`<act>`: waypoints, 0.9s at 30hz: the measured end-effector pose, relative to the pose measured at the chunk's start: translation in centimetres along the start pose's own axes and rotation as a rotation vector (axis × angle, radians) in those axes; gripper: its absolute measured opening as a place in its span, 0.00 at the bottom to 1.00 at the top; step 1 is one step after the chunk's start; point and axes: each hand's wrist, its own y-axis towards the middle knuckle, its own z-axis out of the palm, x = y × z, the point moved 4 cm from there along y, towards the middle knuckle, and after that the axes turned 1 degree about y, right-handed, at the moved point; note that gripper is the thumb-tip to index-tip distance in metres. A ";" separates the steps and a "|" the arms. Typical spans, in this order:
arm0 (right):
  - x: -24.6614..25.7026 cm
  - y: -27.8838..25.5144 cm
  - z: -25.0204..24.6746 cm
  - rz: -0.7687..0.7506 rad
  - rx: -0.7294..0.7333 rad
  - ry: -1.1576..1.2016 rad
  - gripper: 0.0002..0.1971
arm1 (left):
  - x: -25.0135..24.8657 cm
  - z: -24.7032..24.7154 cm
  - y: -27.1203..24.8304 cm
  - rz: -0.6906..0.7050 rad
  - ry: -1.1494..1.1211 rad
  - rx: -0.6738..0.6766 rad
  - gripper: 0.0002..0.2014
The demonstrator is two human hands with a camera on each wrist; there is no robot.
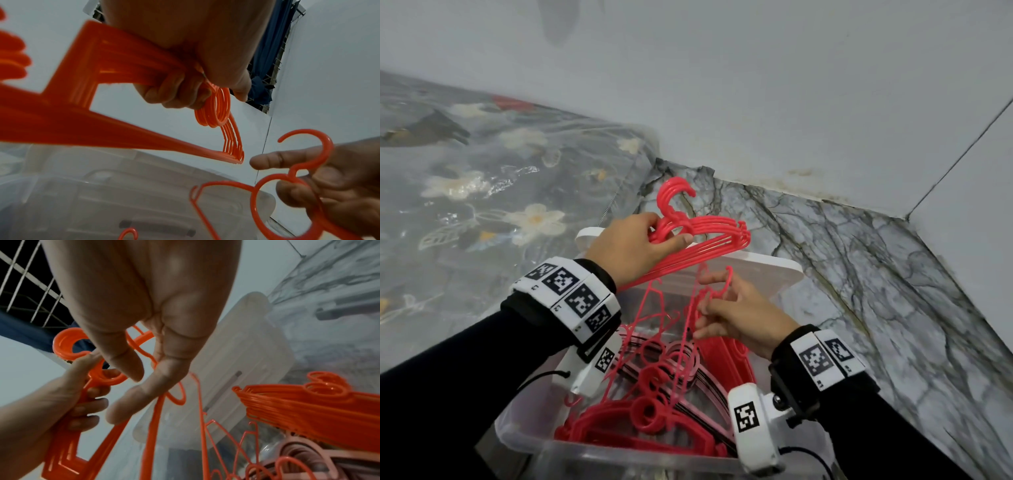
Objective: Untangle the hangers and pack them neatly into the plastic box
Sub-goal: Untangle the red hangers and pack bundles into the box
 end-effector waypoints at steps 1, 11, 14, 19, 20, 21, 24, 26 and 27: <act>0.2 0.0 0.1 -0.024 0.003 -0.014 0.14 | 0.0 0.0 0.0 0.001 -0.001 0.002 0.24; 2.6 0.6 -0.4 -0.369 -0.253 -0.196 0.11 | 0.1 1.5 -0.4 0.037 0.007 0.087 0.36; 3.3 1.0 -0.2 -0.406 -0.308 -0.167 0.10 | 0.0 1.9 -0.5 0.049 -0.049 0.119 0.36; 3.8 1.7 0.0 -0.453 -0.363 -0.147 0.12 | -0.6 2.4 -1.1 0.092 -0.025 0.179 0.32; 3.9 1.8 0.0 -0.462 -0.367 -0.153 0.12 | -0.7 2.4 -1.1 0.101 -0.023 0.190 0.31; 4.0 1.8 0.0 -0.469 -0.355 -0.172 0.13 | -0.7 2.3 -1.1 0.103 -0.031 0.200 0.31; 4.4 1.9 -0.1 -0.444 -0.244 -0.320 0.15 | -0.6 1.9 -0.8 0.103 -0.053 0.210 0.30; 4.6 2.0 -0.5 -0.368 -0.146 -0.311 0.13 | -0.4 1.6 -0.6 0.111 -0.010 0.195 0.25; 4.7 2.2 -1.0 -0.315 -0.105 -0.270 0.12 | -0.3 1.5 -0.5 0.113 0.019 0.181 0.21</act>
